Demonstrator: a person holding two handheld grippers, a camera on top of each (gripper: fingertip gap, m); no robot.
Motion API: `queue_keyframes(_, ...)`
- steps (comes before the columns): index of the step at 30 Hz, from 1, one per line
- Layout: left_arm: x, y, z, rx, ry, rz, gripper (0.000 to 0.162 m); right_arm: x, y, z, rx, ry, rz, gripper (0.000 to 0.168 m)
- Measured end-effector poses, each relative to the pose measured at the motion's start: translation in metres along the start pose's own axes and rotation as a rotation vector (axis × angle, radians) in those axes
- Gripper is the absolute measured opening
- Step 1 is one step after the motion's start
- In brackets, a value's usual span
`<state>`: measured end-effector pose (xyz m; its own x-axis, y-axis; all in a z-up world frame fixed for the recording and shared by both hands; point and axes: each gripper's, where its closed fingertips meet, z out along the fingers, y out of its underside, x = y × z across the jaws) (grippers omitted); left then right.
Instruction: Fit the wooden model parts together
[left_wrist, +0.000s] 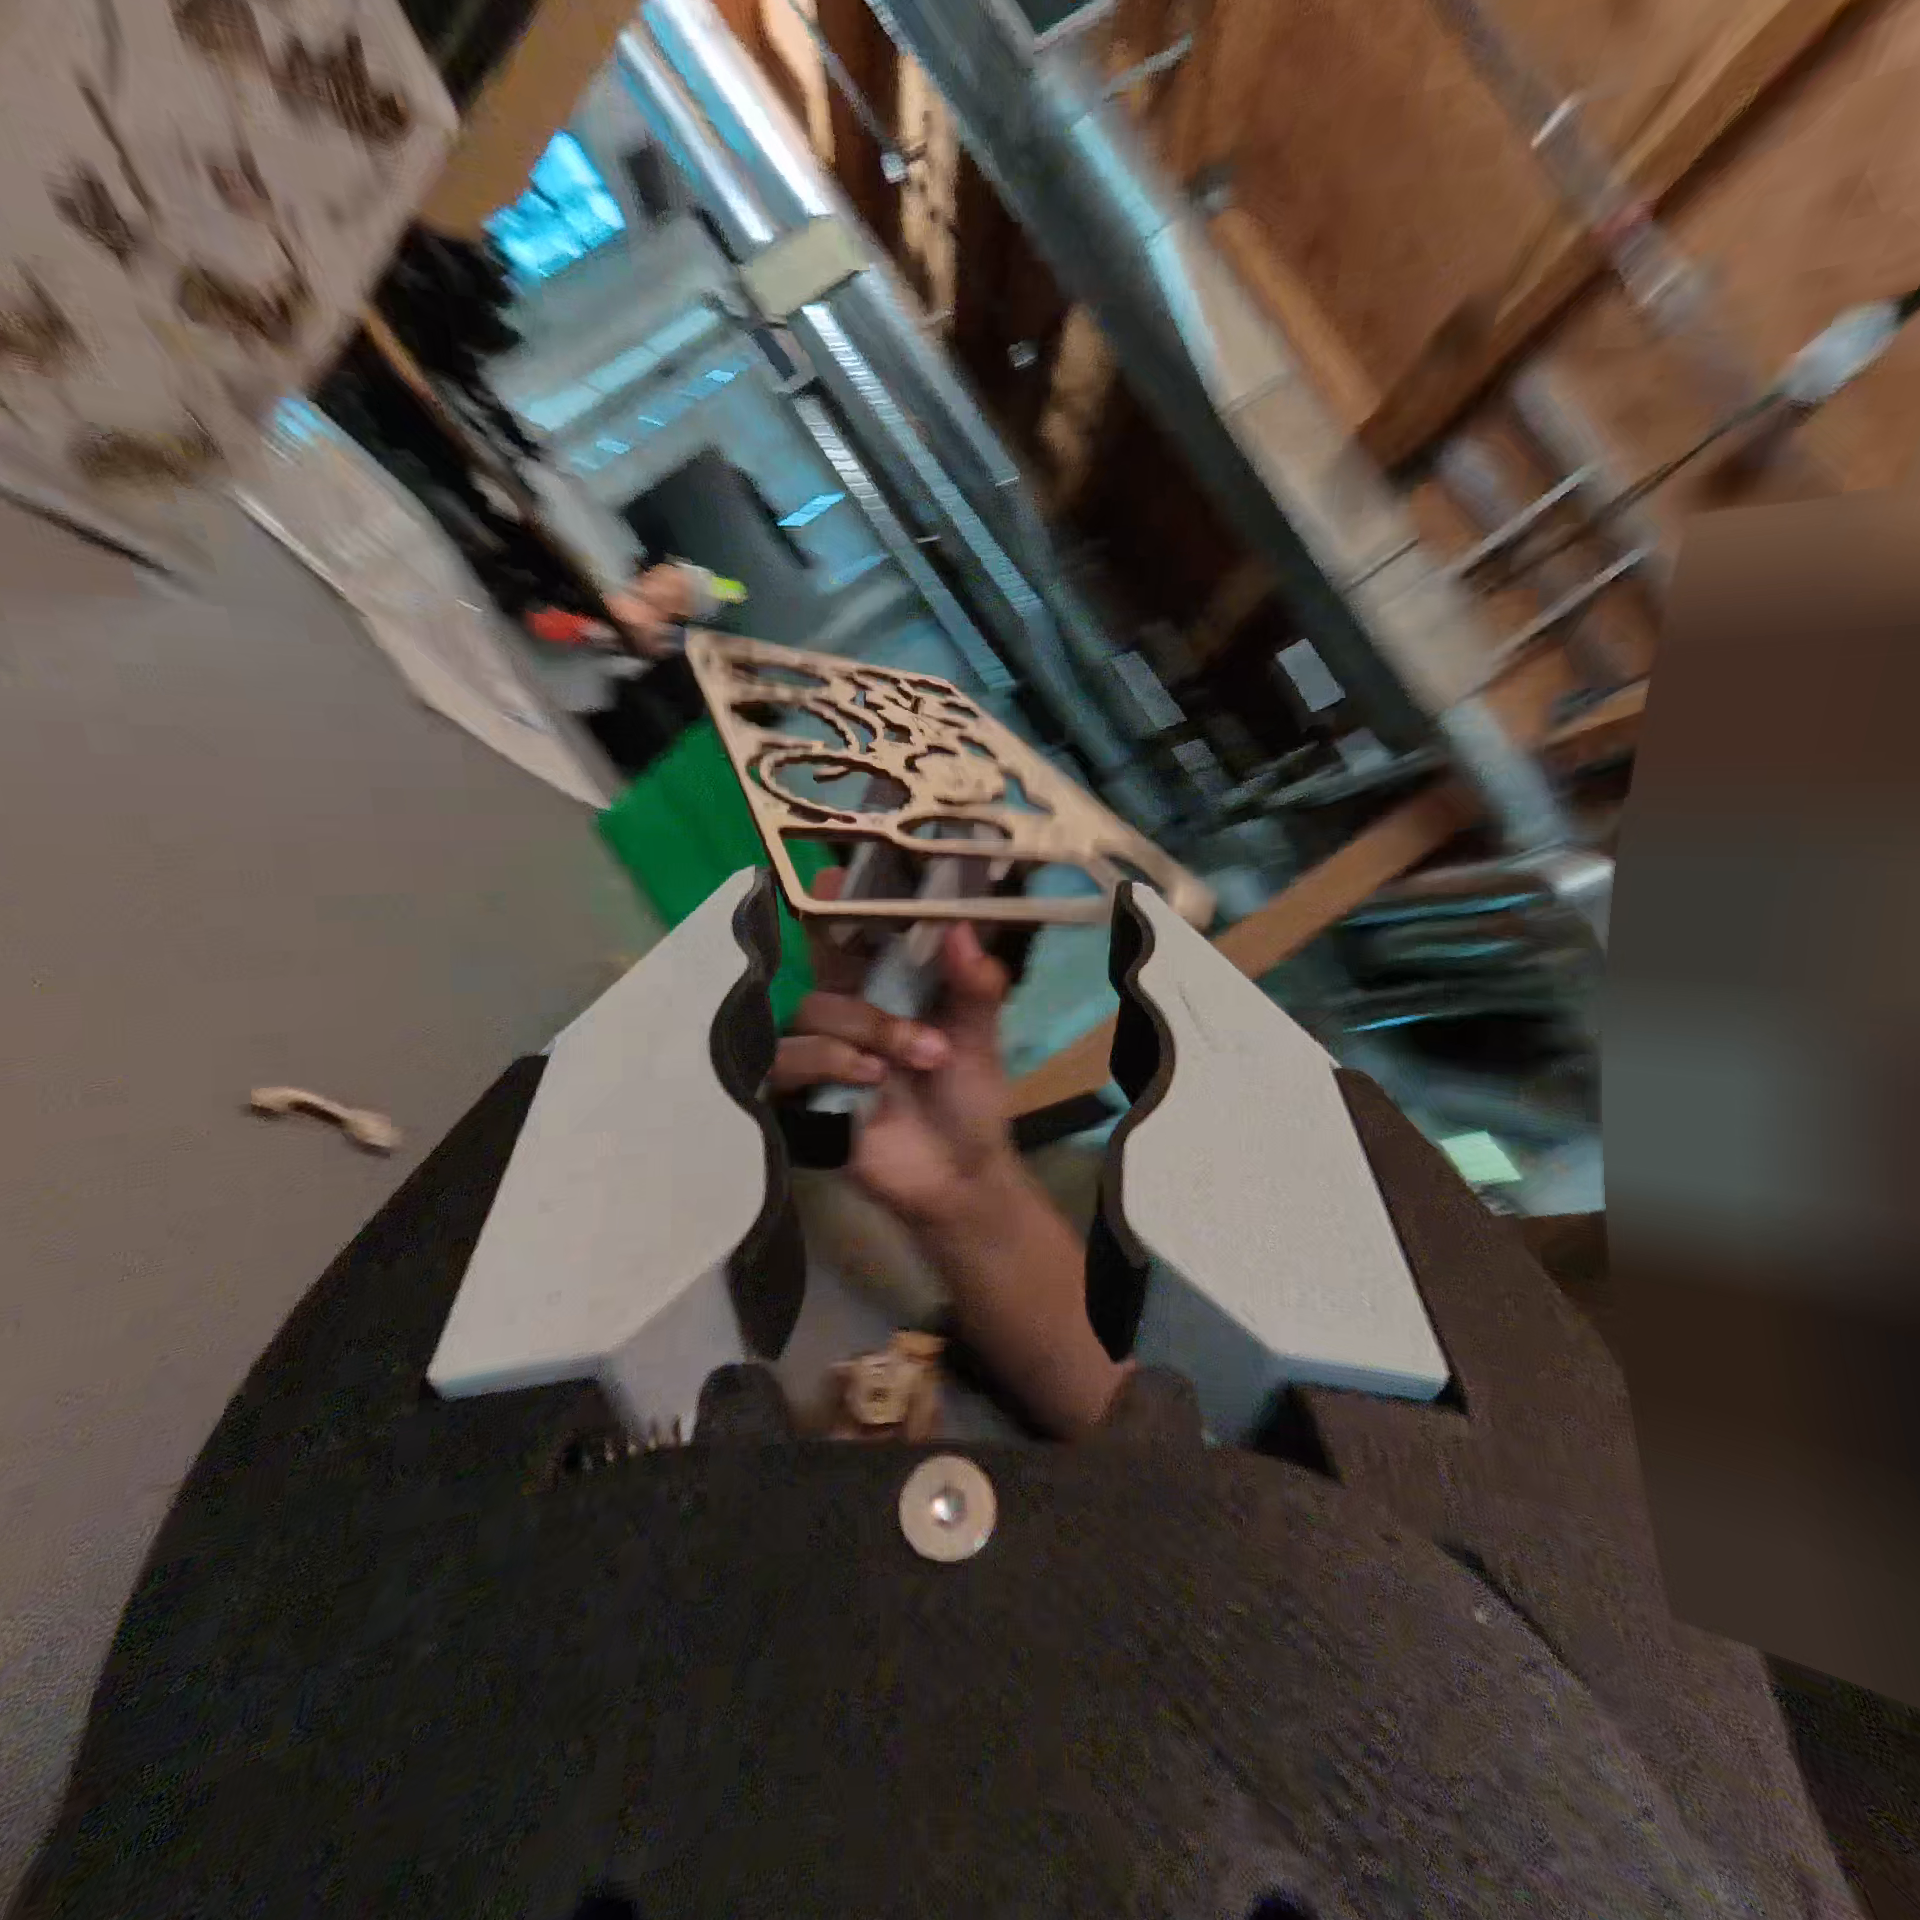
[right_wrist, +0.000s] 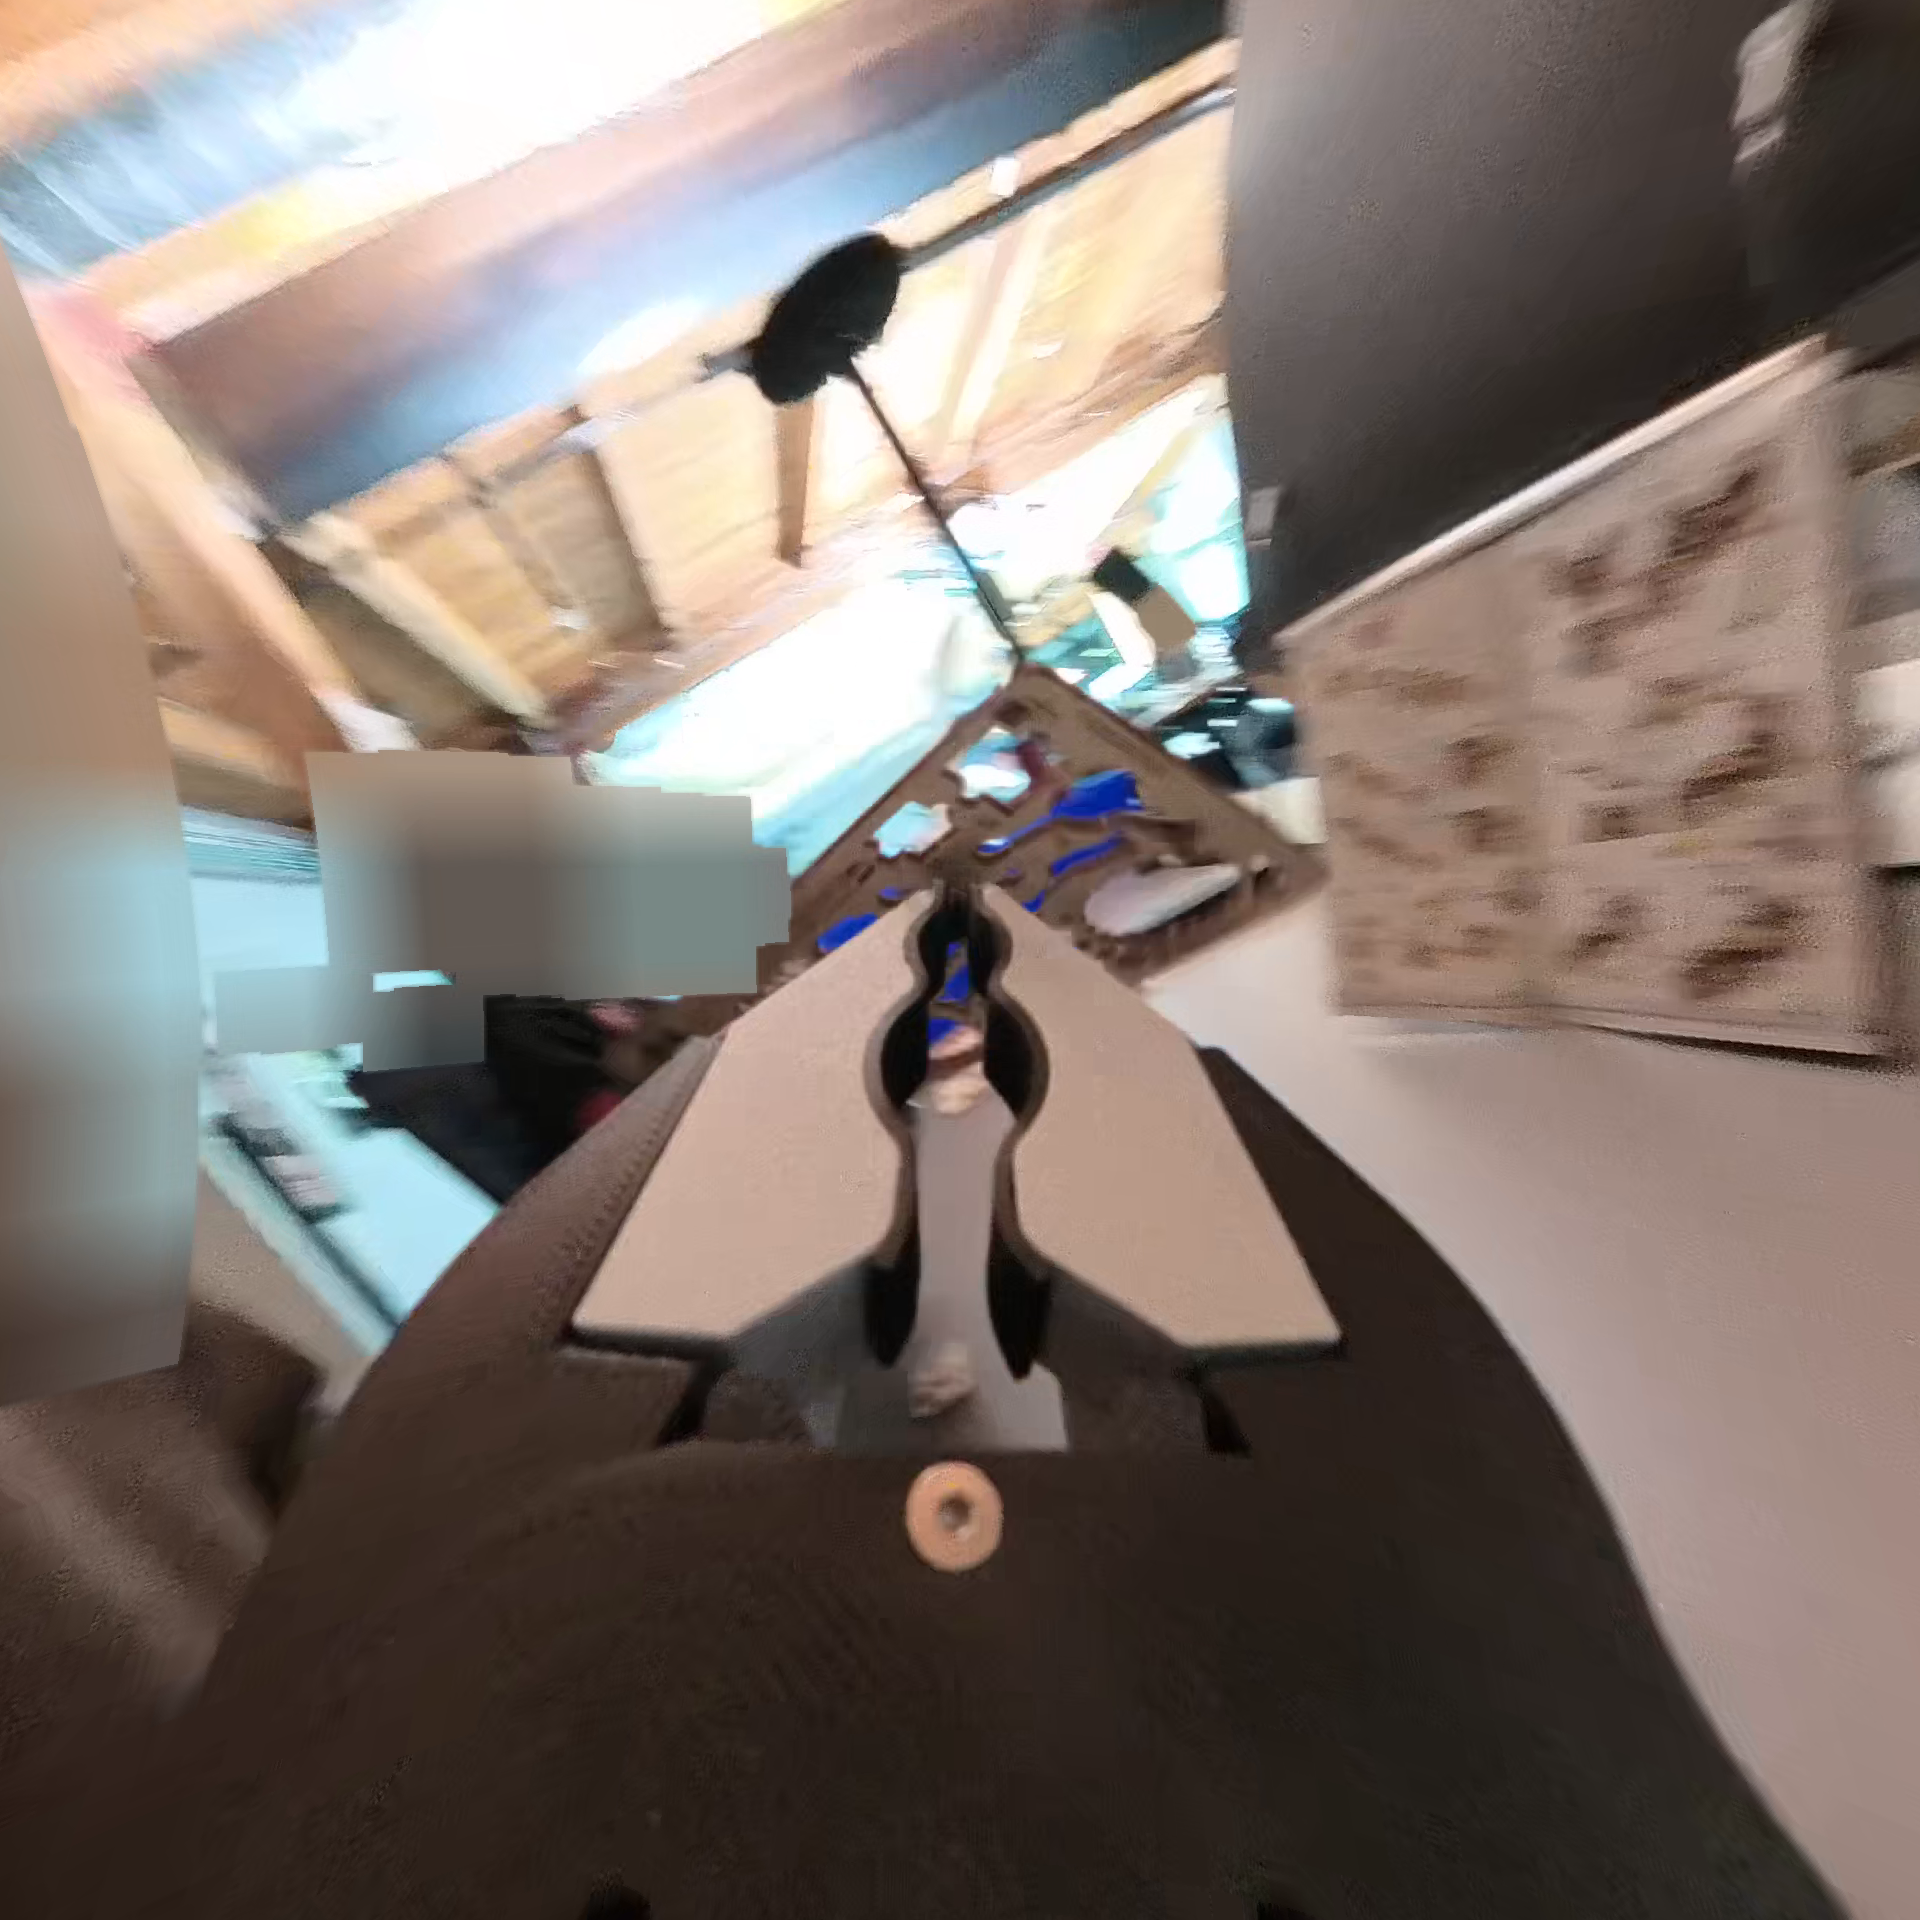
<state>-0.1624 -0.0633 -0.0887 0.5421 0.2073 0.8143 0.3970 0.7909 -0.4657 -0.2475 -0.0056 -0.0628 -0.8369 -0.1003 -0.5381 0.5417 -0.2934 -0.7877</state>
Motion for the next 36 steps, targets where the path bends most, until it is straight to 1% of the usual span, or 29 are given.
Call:
queue_keyframes(3, -0.006, 0.002, 0.001, -0.079, -0.230, 0.381, 0.062, 0.013, 0.011, 0.001, -0.099, 0.172, -0.188, 0.000)
queue_keyframes(5, -0.012, -0.001, -0.001, -0.089, -0.405, 0.610, 0.062, 0.014, 0.027, 0.007, -0.194, 0.233, -0.298, 0.000)
queue_keyframes(7, -0.011, -0.002, -0.002, -0.079, -0.493, 0.769, 0.061, 0.006, 0.040, 0.013, -0.247, 0.241, -0.367, 0.001)
queue_keyframes(9, -0.015, 0.005, 0.000, -0.127, -0.548, 0.867, 0.056, -0.003, 0.048, 0.018, -0.282, 0.232, -0.429, 0.001)
queue_keyframes(11, -0.023, 0.015, 0.003, -0.196, -0.578, 0.893, 0.056, -0.015, 0.055, 0.023, -0.309, 0.202, -0.473, 0.001)
queue_keyframes(13, -0.028, 0.021, 0.004, -0.219, -0.591, 0.883, 0.051, -0.026, 0.061, 0.027, -0.332, 0.170, -0.469, 0.000)
queue_keyframes(15, -0.031, 0.019, 0.002, -0.213, -0.609, 0.873, 0.034, -0.037, 0.066, 0.031, -0.342, 0.135, -0.440, 0.000)
queue_keyframes(17, -0.026, 0.018, 0.002, -0.208, -0.576, 0.873, 0.005, -0.044, 0.069, 0.034, -0.346, 0.113, -0.393, 0.000)
queue_keyframes(18, -0.022, 0.017, 0.002, -0.204, -0.556, 0.871, 0.001, -0.046, 0.068, 0.035, -0.338, 0.108, -0.355, 0.001)
queue_keyframes(20, -0.017, 0.018, 0.004, -0.201, -0.525, 0.871, 0.000, -0.050, 0.064, 0.036, -0.316, 0.086, -0.222, 0.001)
queue_keyframes(25, -0.012, 0.020, 0.008, -0.179, -0.526, 0.900, 0.000, -0.051, 0.057, 0.034, -0.225, 0.011, 0.249, 0.004)
queue_keyframes(28, -0.009, 0.020, 0.010, -0.149, -0.526, 0.877, 0.000, -0.052, 0.055, 0.034, -0.187, -0.032, 0.440, 0.006)
queue_keyframes(30, -0.007, 0.021, 0.011, -0.137, -0.529, 0.877, 0.000, -0.053, 0.054, 0.033, -0.179, -0.050, 0.504, 0.005)
queue_keyframes(31, -0.005, 0.022, 0.012, -0.135, -0.517, 0.874, 0.000, -0.055, 0.056, 0.034, -0.180, -0.067, 0.544, 0.001)
queue_keyframes(33, -0.007, 0.022, 0.012, -0.138, -0.527, 0.865, 0.000, -0.056, 0.058, 0.034, -0.171, -0.072, 0.598, 0.001)
queue_keyframes(36, -0.010, 0.022, 0.011, -0.137, -0.507, 0.809, 0.000, -0.052, 0.059, 0.034, -0.207, -0.033, 0.486, 0.001)
